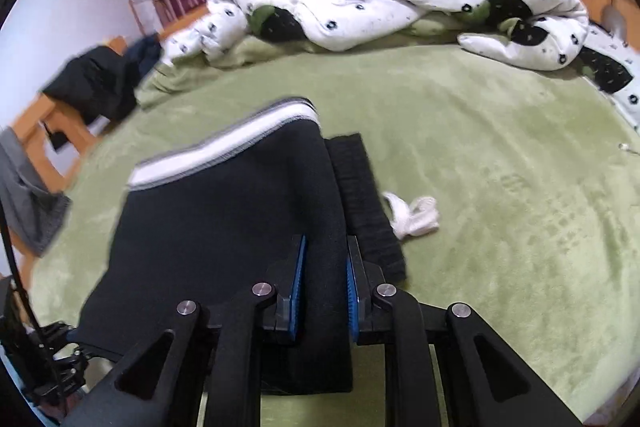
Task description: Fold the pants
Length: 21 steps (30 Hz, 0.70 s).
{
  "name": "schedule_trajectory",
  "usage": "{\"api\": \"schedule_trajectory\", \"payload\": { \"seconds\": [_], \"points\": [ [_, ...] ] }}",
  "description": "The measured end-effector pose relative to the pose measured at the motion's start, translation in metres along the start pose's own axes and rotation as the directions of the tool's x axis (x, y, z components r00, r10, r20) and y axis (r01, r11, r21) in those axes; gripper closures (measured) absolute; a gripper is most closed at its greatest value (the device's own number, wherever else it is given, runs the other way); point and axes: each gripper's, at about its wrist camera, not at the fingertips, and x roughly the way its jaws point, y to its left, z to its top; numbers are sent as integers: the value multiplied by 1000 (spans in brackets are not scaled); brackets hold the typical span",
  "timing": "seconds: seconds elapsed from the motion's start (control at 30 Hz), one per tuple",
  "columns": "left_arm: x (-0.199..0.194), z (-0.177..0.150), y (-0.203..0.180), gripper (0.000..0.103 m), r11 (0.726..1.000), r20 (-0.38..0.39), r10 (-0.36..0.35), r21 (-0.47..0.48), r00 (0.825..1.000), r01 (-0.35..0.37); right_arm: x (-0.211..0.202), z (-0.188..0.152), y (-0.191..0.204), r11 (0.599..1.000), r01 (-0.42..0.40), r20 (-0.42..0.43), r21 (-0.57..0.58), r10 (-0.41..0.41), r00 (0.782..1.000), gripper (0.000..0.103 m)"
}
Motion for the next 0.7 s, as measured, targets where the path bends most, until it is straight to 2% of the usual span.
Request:
{"api": "schedule_trajectory", "payload": {
  "seconds": [0.03,0.1,0.13,0.17,0.2,0.27,0.33,0.37,0.43,0.5,0.6,0.7],
  "points": [
    [1,-5,1,76,1000,-4,-11,-9,1000,11,11,-6,1,1000,15,-32,-14,-16,999,84],
    [-9,-9,0,73,999,12,-32,-8,999,32,8,-11,7,996,50,-6,-71,-50,999,81],
    [-13,-10,2,70,998,4,-62,-12,998,62,3,-10,11,992,76,10,-103,-76,997,74],
    [-15,-13,3,62,996,-3,-90,-14,996,90,-5,-7,14,988,101,26,-117,-99,995,72],
    [-16,-14,6,55,993,-6,-119,-18,993,119,-8,-5,14,988,106,40,-113,-102,994,69],
    [-21,-20,14,53,988,9,-148,-35,989,148,-13,3,13,991,95,76,-91,-88,993,61],
    [-30,-28,31,51,981,27,-178,-78,984,180,-7,13,10,993,90,78,-70,-85,993,44],
    [-32,-28,40,46,976,32,-189,-106,981,191,0,21,9,994,98,67,-56,-95,993,40],
    [-36,-25,52,45,975,45,-153,-156,987,158,14,31,9,994,98,46,-48,-96,994,38],
    [-36,-16,59,45,973,63,-145,-171,987,154,35,43,10,995,78,-3,-56,-78,997,38],
    [-25,17,72,45,966,74,-129,-218,989,143,57,58,9,998,36,-39,-60,-38,998,36],
    [-5,53,77,44,953,67,-175,-238,982,186,76,64,2,999,6,-91,-39,-10,996,34]
  ]
}}
